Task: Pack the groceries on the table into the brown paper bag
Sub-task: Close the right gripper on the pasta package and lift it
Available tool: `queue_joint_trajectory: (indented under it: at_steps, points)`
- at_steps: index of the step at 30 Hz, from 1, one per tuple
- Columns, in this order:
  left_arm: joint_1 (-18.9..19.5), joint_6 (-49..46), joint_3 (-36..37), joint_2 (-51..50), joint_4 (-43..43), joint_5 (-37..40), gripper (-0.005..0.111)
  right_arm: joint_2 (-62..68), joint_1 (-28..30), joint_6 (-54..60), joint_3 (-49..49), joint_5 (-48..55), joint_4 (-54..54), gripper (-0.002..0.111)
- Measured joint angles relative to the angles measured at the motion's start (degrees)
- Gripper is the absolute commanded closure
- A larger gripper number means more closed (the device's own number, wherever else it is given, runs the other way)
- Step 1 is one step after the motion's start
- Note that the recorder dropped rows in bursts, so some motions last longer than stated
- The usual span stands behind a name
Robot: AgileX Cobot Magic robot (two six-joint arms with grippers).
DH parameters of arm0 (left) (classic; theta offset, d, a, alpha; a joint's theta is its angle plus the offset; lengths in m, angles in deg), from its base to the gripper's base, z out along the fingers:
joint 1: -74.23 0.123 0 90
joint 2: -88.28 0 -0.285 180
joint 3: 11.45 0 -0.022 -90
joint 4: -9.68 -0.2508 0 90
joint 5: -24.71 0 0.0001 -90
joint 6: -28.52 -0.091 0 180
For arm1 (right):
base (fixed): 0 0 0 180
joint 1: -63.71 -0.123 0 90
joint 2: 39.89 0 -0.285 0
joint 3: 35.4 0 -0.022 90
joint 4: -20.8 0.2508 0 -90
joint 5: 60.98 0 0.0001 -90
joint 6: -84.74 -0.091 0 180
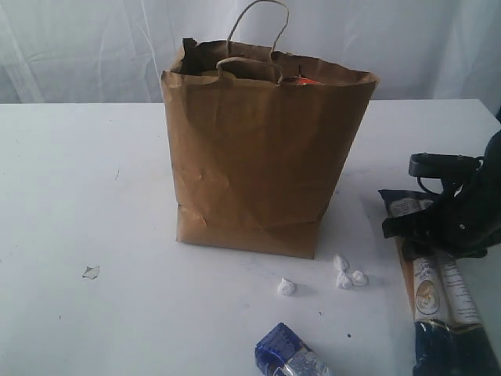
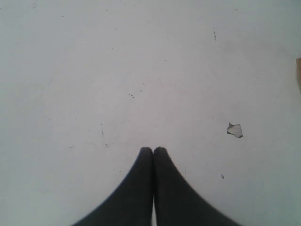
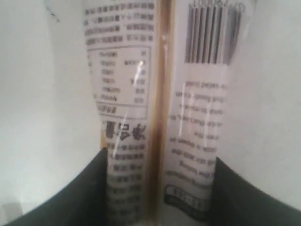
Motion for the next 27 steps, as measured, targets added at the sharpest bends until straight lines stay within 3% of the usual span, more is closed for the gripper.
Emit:
queue_joint_trajectory:
  at_steps: [2, 6, 14, 27]
  points:
    - [0.0, 0.0, 0.0, 0.0, 0.0, 0.0, 0.107, -0.25, 0.0, -0.21, -0.24, 0.58, 0.0, 0.108]
    - [0.0, 0.0, 0.0, 0.0, 0.0, 0.0, 0.107, -0.25, 0.0, -0.21, -0.39, 1.92, 0.13, 0.108]
    - [0.0, 0.08, 0.0, 0.0, 0.0, 0.0, 0.107, -4.34, 0.0, 6.7, -1.63, 14.99, 0.58, 0.108]
    - [0.0, 0.08, 0.0, 0.0, 0.0, 0.0, 0.107, -9.08, 0.0, 9.94, -2.38, 11.77, 0.38, 0.108]
